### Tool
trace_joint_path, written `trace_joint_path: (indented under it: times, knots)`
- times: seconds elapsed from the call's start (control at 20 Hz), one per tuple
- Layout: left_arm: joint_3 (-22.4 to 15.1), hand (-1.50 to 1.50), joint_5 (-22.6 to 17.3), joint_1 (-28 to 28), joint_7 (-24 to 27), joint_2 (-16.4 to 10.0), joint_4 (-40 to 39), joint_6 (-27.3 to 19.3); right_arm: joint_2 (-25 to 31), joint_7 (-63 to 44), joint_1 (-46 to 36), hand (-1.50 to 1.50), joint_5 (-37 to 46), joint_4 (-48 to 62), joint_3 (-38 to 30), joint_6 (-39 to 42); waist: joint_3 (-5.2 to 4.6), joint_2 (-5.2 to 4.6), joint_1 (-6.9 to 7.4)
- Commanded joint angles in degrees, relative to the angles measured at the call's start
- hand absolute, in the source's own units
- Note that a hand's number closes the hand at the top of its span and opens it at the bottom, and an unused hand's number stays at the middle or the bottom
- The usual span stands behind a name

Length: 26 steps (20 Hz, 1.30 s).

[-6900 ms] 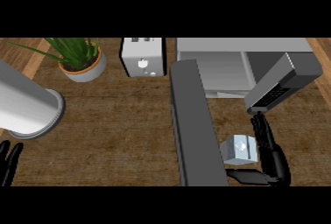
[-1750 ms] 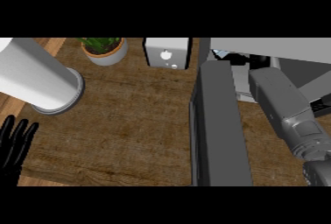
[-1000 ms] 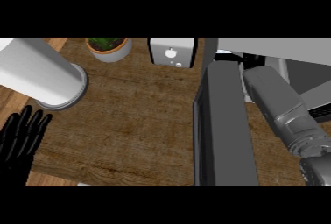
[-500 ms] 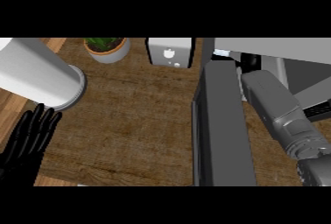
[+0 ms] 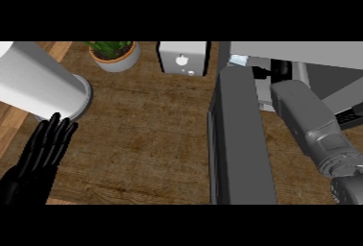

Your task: Pick up the milk, place it into the microwave and close the microwave

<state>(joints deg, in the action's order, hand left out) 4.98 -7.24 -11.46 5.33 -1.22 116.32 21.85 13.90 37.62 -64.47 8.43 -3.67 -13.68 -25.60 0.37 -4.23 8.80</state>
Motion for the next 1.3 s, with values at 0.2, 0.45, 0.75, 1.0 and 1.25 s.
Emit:
trace_joint_path:
  times: [0.2, 0.45, 0.75, 1.0, 1.25]
  knots:
    - [-2.18, -1.50, 1.19, 1.02, -0.31, 1.19, 0.54, -0.98, 0.26, 1.68, 1.79, -1.50, -0.36, -0.06, -0.41, 5.57, 0.00, 0.60, -1.05]
    - [-5.30, -1.50, 2.29, -0.74, 1.46, 1.21, -0.86, -2.00, 1.14, 4.22, 3.52, -1.50, -1.55, -0.95, -1.68, 8.38, -0.06, 0.87, -1.68]
    - [-9.06, -1.50, 4.56, -0.77, 1.19, 1.21, -1.50, -2.91, -1.18, 6.20, 6.02, -1.50, -2.76, -1.08, -2.94, 9.80, -0.07, 1.56, -3.11]
    - [-8.31, -1.50, 4.08, -0.59, 2.01, 0.82, -4.28, -0.69, -1.44, 9.27, 9.02, -1.50, -3.02, -1.37, -3.04, 16.75, -0.13, 2.10, -4.19]
    - [-8.79, -1.50, 3.26, 3.81, -0.02, 0.61, -7.44, -0.07, -4.34, 13.77, 13.45, -1.50, -4.09, -1.96, -3.86, 20.71, -0.17, 2.65, -5.92]
